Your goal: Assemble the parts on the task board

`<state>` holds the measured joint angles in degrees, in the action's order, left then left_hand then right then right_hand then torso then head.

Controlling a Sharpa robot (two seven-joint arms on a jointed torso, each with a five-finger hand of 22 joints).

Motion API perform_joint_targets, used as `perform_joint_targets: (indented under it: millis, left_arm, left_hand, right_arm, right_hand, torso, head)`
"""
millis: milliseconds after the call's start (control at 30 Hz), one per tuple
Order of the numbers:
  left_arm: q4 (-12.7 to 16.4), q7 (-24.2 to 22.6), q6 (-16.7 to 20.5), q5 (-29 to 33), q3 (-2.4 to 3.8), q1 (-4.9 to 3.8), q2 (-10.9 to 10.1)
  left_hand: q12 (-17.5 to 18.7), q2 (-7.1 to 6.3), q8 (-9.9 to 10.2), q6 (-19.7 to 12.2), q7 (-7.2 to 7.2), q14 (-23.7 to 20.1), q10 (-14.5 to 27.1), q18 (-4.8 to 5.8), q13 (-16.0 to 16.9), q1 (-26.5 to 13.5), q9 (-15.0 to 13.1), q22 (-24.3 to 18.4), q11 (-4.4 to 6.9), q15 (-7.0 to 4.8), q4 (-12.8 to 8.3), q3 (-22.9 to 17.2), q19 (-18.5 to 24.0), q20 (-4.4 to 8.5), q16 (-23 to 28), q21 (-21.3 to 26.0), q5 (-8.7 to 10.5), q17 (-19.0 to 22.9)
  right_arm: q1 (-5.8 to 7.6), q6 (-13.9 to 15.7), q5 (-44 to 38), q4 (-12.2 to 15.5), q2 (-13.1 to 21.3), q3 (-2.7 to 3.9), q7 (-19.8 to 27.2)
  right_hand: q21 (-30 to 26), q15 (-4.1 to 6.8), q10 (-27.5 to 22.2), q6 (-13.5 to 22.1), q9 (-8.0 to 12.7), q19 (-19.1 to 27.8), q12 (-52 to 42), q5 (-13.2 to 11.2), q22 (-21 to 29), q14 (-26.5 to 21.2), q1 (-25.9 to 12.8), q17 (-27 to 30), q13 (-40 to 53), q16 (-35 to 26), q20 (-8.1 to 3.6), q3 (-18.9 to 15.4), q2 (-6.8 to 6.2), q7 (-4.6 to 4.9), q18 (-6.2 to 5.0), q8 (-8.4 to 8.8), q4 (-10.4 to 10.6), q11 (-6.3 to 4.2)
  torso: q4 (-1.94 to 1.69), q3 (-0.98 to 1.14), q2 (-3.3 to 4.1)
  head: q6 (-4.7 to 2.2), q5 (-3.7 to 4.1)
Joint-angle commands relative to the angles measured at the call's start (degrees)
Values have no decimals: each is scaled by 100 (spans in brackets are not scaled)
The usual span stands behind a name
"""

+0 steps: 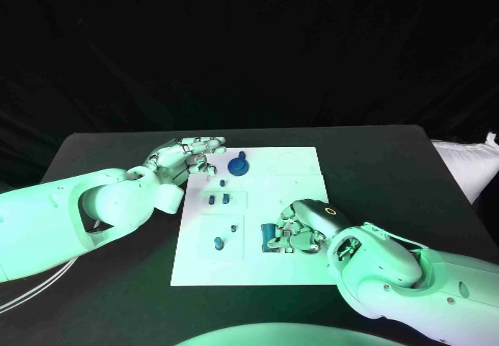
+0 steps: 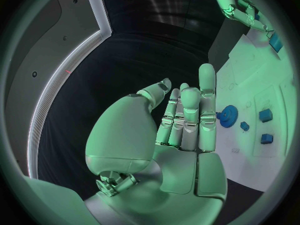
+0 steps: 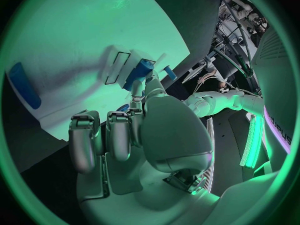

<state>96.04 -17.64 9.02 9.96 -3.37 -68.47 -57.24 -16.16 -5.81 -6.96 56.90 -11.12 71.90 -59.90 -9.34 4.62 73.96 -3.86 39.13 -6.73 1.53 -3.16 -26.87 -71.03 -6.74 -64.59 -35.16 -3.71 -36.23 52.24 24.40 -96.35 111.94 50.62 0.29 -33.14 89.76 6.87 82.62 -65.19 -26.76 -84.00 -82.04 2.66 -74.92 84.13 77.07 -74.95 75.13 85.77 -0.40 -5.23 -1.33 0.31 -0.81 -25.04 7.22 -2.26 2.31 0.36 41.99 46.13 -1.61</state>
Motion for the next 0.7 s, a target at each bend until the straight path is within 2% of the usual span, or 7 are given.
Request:
perform_joint_targets:
  millis: [33, 167, 300, 467, 633, 700]
  left_arm:
    - [7, -17, -117, -28, 1, -2, -1]
    - [7, -16, -114, -28, 0, -2, -11]
    - [9, -16, -112, -28, -1, -2, -17]
    - [16, -21, -110, -28, -2, -2, -21]
    - [24, -27, -104, -28, -3, -2, -24]
    - [25, -30, -103, -28, -3, -2, -25]
  left_hand:
    - [-15, 51, -37, -37, 3, -39, 38, -106, -9, -23, -4, -4, -1, 4, -22, 20, 4, -30, -7, 36, -33, 5]
    - [-15, 51, -37, -37, 3, -39, 38, -106, -9, -23, -4, -4, -1, 4, -22, 20, 4, -30, -7, 36, -33, 5]
    - [-15, 51, -37, -37, 3, -39, 38, -106, -9, -23, -4, -4, -1, 4, -22, 20, 4, -30, -7, 36, -33, 5]
    - [-15, 51, -37, -37, 3, -39, 38, -106, -9, -23, -4, -4, -1, 4, -22, 20, 4, -30, -7, 36, -33, 5]
    - [-15, 51, -37, -37, 3, -39, 38, -106, -9, -23, -4, -4, -1, 4, -22, 20, 4, -30, -7, 36, -33, 5]
    - [-15, 51, -37, -37, 3, -39, 38, -106, -9, -23, -4, -4, -1, 4, -22, 20, 4, -30, -7, 36, -33, 5]
  right_arm:
    - [-5, 265, -1, 116, 138, 25, 83]
    - [49, 502, 396, 316, 446, 60, 300]
    - [168, 557, 873, 468, 770, 74, 474]
    - [279, 341, 1055, 575, 1235, 79, 475]
    - [310, 80, 606, 560, 1642, 73, 223]
    - [310, -6, 381, 550, 1760, 66, 125]
  right_hand:
    - [24, 30, 513, 49, -5, -600, 31, 24, -1508, 443, -45, -691, 1028, 6, -45, -54, 15, -9, 81, -28, 26, -152]
    - [24, -2, 473, 221, 35, -600, 137, 39, -1508, 430, -130, -625, 975, -30, -29, -93, 5, 58, 81, 67, 93, -101]
    - [24, -125, 355, 636, 201, -600, 444, 64, -1508, 418, -192, -573, 818, -62, 47, -115, 27, 260, 81, 420, 172, 62]
    - [24, -270, 270, 796, 456, -600, 661, 252, -1508, 416, -130, -560, 710, -73, 190, -85, 146, 430, 81, 848, 194, 215]
    - [24, -312, 248, 759, 738, -600, 736, 696, -1508, 414, 73, -553, 673, -79, 263, 42, 332, 485, 81, 1189, 130, 261]
    - [24, -318, 258, 668, 825, -600, 719, 746, -1508, 415, 106, -556, 683, -78, 275, 93, 384, 484, 81, 1265, 131, 260]
  torso:
    - [12, -1, -3]
    - [19, -3, -8]
    - [26, 0, -6]
    - [21, -2, -5]
    - [31, 6, 1]
    - [37, 7, -2]
  head:
    - [-10, 7]
    - [-29, 29]
    - [-53, 56]
    - [-92, 133]
    - [-124, 218]
    - [-127, 236]
